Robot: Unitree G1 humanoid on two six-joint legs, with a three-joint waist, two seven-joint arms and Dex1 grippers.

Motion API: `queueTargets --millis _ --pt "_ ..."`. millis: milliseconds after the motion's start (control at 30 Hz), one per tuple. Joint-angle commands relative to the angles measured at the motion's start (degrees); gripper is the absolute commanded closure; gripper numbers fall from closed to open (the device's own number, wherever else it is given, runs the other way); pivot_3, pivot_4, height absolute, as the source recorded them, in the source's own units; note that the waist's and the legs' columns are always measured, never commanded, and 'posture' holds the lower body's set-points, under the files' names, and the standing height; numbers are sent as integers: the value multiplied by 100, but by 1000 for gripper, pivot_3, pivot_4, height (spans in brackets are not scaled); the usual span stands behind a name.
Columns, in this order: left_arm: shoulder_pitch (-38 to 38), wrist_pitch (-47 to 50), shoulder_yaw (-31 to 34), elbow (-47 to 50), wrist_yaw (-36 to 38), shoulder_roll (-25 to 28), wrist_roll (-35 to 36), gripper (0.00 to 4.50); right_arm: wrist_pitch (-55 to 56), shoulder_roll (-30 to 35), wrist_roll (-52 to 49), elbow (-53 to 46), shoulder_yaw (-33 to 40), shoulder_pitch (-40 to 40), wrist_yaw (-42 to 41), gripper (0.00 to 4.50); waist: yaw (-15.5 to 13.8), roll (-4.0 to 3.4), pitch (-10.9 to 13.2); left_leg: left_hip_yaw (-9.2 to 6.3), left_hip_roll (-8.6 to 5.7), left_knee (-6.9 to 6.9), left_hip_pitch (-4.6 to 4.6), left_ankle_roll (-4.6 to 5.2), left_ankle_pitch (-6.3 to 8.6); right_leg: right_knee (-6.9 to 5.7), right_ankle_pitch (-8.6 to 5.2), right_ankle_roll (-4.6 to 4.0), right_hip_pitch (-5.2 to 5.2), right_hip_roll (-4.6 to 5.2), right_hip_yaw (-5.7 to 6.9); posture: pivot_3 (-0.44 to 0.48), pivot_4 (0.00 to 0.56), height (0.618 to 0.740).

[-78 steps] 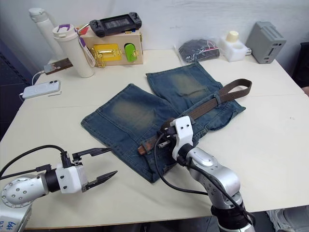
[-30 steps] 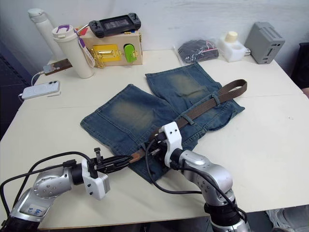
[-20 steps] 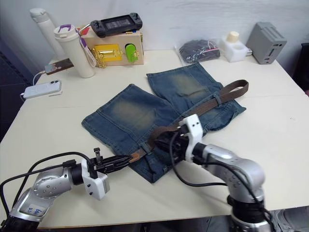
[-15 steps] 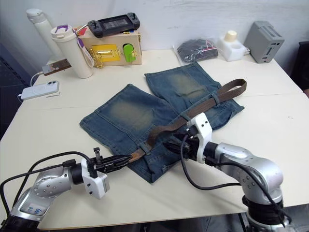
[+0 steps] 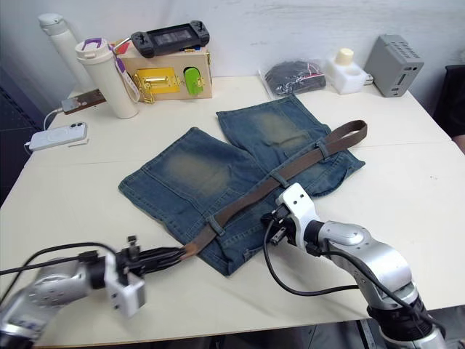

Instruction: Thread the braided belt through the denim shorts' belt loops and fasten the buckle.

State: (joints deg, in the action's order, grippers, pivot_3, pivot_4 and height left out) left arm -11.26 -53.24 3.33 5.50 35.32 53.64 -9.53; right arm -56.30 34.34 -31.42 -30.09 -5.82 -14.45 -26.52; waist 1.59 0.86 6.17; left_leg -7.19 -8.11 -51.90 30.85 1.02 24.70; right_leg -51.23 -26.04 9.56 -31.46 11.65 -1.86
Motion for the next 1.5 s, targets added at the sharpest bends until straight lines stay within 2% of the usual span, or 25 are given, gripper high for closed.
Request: queueTargets --millis 33,167,267,367,467,667,800,933,967,1000,1067,1100,1167,1200,1233,1267,1300,1400,1500 --pt "-772 -1273 448 -1091 197 909 101 4500 -237 -147 62 184 -182 125 93 4431 16 18 -10 0 2 1 0 0 0 1 -1 -1 -2 -1 3 0 150 645" --pt "-1519 -2389 702 -2399 259 2004 338 4500 -244 -307 93 217 -222 99 175 4431 15 31 -22 7 9 1 0 -7 7 -18 -10 -14 -14 -1 2 0 150 645" --pt "-1799 -3059 627 -3613 309 2679 96 4500 -240 -413 142 233 -289 82 216 4431 31 38 -28 9 9 0 1 -5 7 -18 -12 -17 -14 -1 2 0 150 645" --pt "-1651 -3402 447 -4315 271 2950 -169 4500 -233 -468 161 254 -322 59 192 4431 57 31 -34 13 10 0 0 -4 10 -23 -14 -16 -16 -1 0 0 150 645" --pt "-1183 -3263 253 -4460 165 2960 -155 4500 -210 -500 208 290 -373 48 175 4431 68 18 -42 13 11 3 -1 -3 11 -25 -14 -15 -17 -1 2 0 150 645" --pt "-812 -2374 -246 -3287 155 3294 1068 1969 -201 -485 243 305 -348 20 136 4500 17 21 -47 5 8 -2 -4 -3 10 -33 -15 -14 -12 -6 1 0 150 645" --pt "-1131 -1472 -240 -1924 345 3726 2462 151 -201 -424 202 239 -250 7 24 4500 11 30 -49 4 5 -8 -4 -2 10 -33 -15 -13 -10 -5 -3 0 150 645" --pt "-1388 301 61 5 705 3988 3994 63 -475 -573 -246 128 278 -137 -8 4500 18 43 -48 -13 4 -20 16 -2 10 -35 -14 -14 -16 -12 -1 0 150 645" --pt "-1405 733 173 401 761 3962 4279 0 -538 -593 -322 111 378 -172 -5 3843 20 40 -44 -16 4 -20 24 -2 10 -32 -14 -14 -19 -12 -2 0 150 645" --pt "-1419 1082 314 670 854 3879 4438 0 -589 -605 -374 97 440 -193 1 3602 24 38 -41 -15 4 -20 27 -2 10 -27 -14 -13 -20 -12 -2 0 150 645" --pt "-1403 1848 587 1341 1030 3725 4903 0 -840 -612 -714 12 809 -292 -20 2701 47 32 -35 -15 5 -18 29 -2 10 -25 -14 -14 -21 -12 -3 0 150 645" --pt "-1390 2146 721 1570 1157 3632 5016 0 -955 -598 -873 -23 970 -347 -33 2444 56 22 -29 -14 4 -17 29 -2 10 -25 -14 -13 -22 -13 -3 0 150 645" --pt "-1212 2716 914 1830 1350 3420 5175 0 -1153 -438 -1326 -127 1329 -472 -227 1489 46 3 -12 -8 4 -17 30 -2 10 -25 -14 -14 -23 -12 -2 0 150 645" --pt "-1050 2984 954 1938 1400 3319 5292 0 -1247 -348 -1570 -124 1543 -562 -324 711 41 1 -10 -7 4 -17 31 -1 10 -21 -14 -14 -22 -11 -2 0 150 645" --pt "-856 3230 941 2060 1425 3227 5409 0 -1310 -188 -1774 -86 1766 -648 -465 541 29 -2 -4 -4 4 -17 31 -1 10 -21 -14 -14 -22 -11 -2 0 150 645" --pt "-668 3435 908 2159 1454 3121 5479 0 -1322 -47 -1888 -17 1927 -708 -576 50 17 -7 13 -5 4 -18 31 -1 9 -18 -14 -14 -21 -10 -1 0 150 645" --pt "-514 3615 891 2230 1505 3004 5499 0 -1325 57 -1966 33 2018 -742 -636 50 9 -11 18 1 4 -20 35 3 8 -13 -14 -14 -21 -8 -2 0 150 645" --pt "452 4306 231 2385 1457 2449 5466 0 -799 746 -1600 596 2173 -891 -1107 50 -18 -29 31 3 0 -22 34 7 5 -3 -14 -14 -15 -5 -2 0 150 645" --pt "1217 4838 -587 2530 1427 1533 5069 0 1343 1999 116 1266 1302 -517 -2143 50 -44 -54 39 4 -9 -19 32 16 0 13 -12 -11 -4 0 -1 0 150 645"
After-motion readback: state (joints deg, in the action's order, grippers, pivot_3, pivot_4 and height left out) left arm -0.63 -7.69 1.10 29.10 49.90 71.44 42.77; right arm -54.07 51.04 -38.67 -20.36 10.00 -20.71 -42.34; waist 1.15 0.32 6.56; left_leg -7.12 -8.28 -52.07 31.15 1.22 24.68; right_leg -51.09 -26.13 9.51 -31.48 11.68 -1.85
